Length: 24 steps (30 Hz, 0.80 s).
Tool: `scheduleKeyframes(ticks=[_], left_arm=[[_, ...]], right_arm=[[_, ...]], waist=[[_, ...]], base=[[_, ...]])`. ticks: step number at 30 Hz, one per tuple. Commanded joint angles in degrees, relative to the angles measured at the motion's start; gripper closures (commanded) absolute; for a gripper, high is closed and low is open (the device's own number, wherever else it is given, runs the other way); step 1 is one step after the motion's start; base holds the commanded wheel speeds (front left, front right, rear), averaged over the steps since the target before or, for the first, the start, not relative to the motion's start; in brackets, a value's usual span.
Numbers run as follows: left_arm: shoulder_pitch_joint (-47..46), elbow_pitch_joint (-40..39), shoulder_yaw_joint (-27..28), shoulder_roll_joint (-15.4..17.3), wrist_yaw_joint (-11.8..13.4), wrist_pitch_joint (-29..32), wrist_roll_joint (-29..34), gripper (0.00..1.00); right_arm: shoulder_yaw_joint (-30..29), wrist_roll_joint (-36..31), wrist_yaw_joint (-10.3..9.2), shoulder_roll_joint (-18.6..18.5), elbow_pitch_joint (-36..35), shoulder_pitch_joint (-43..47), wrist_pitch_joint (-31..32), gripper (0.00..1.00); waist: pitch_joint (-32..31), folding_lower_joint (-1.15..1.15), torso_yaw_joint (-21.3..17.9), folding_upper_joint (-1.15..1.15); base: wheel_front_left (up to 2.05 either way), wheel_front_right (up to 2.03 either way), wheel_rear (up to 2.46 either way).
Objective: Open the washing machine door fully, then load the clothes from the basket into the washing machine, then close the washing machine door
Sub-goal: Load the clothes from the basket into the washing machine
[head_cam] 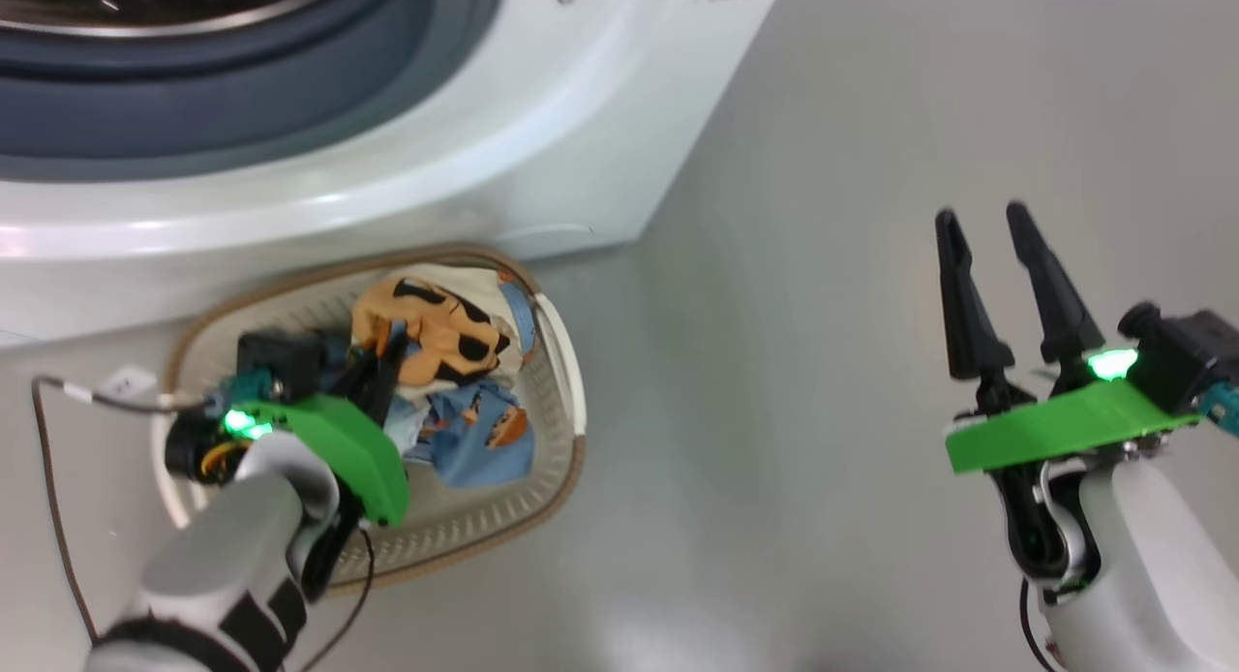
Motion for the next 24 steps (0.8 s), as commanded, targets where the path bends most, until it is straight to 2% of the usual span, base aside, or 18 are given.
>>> scheduleKeyframes(ticks=[1, 19, 24], left_arm=[[2.14, -1.77, 3.29, 1.1, 0.28, -0.76, 2.16, 1.0], [23.28, -20.24, 33.1, -1.72, 2.24, -0.77, 25.98, 1.0], [26.79, -23.9, 37.32, -2.51, 2.02, -0.77, 29.44, 1.0]], right_arm=[[0.77, -0.53, 0.26, -0.96, -0.91, 2.2, -0.45, 0.0], [-0.48, -0.06, 0.26, -4.29, 0.39, 12.27, -0.45, 0.0], [-0.83, -0.01, 0.26, -4.81, 0.39, 13.93, -0.45, 0.0]], waist=[[-5.28, 0.01, 3.77, 0.0], [-19.12, 0.01, 7.45, 0.0], [-20.87, 0.01, 8.17, 0.0]], base=[[0.0, 0.0, 0.0], [0.0, 0.0, 0.0], [0.0, 0.0, 0.0]])
